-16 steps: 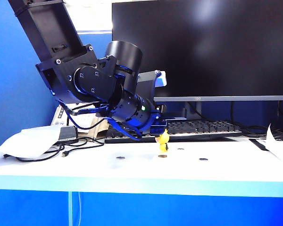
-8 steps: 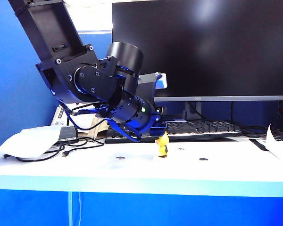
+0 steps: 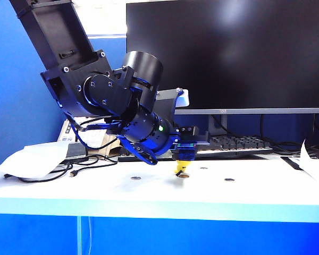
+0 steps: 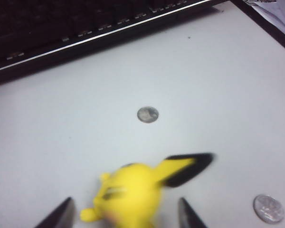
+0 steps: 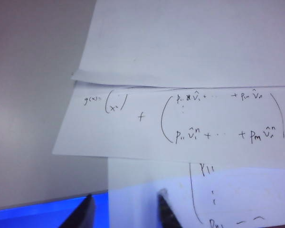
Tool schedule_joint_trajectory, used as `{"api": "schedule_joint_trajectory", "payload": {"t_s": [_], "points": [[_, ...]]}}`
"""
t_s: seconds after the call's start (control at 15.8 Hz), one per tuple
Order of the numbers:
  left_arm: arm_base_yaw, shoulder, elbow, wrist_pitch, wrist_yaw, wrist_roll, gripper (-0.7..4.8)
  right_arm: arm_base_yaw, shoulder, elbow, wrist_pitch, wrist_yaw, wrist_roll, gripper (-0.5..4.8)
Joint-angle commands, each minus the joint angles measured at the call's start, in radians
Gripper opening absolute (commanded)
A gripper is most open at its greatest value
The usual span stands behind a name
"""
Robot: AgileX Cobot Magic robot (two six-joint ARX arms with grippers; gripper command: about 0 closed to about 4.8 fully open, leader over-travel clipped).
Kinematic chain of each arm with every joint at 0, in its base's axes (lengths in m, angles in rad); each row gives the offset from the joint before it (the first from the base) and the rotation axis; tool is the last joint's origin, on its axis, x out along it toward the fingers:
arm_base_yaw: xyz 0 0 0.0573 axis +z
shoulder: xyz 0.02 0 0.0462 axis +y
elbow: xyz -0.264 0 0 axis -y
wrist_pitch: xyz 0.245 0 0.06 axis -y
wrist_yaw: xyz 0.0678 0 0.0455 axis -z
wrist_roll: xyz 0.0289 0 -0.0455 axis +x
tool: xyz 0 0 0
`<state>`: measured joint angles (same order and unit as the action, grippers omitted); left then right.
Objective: Pick up the doll and place it on the similarly colored coin.
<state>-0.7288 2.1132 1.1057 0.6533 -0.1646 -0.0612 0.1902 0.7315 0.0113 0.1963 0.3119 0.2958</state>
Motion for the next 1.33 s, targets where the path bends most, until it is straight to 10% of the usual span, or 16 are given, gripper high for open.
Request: {"api": "schedule_joint_trajectory", "payload": {"t_s": [0.06, 0.76, 1.14, 1.33], "points": [[-0.003, -0.002, 0.002, 0.010, 0.001, 0.002, 2.78, 0.000, -0.002, 0.003, 0.013, 0.001, 0.003, 1.71], [-0.006, -0.380, 0.002, -0.183, -0.066, 0.113, 3.70, 0.000, -0.002, 0.003, 0.013, 0.001, 0.003, 1.71], [0.013, -0.726, -0.101, -0.541, -0.052, 0.057, 0.41, 0.000, -0.002, 0.003, 0.013, 0.001, 0.003, 1.71], [0.002, -0.999, -0.320, -0.557, -0.072, -0.022, -0.06, 0.000, -0.002, 0.003, 0.013, 0.001, 0.003, 1.71]]}}
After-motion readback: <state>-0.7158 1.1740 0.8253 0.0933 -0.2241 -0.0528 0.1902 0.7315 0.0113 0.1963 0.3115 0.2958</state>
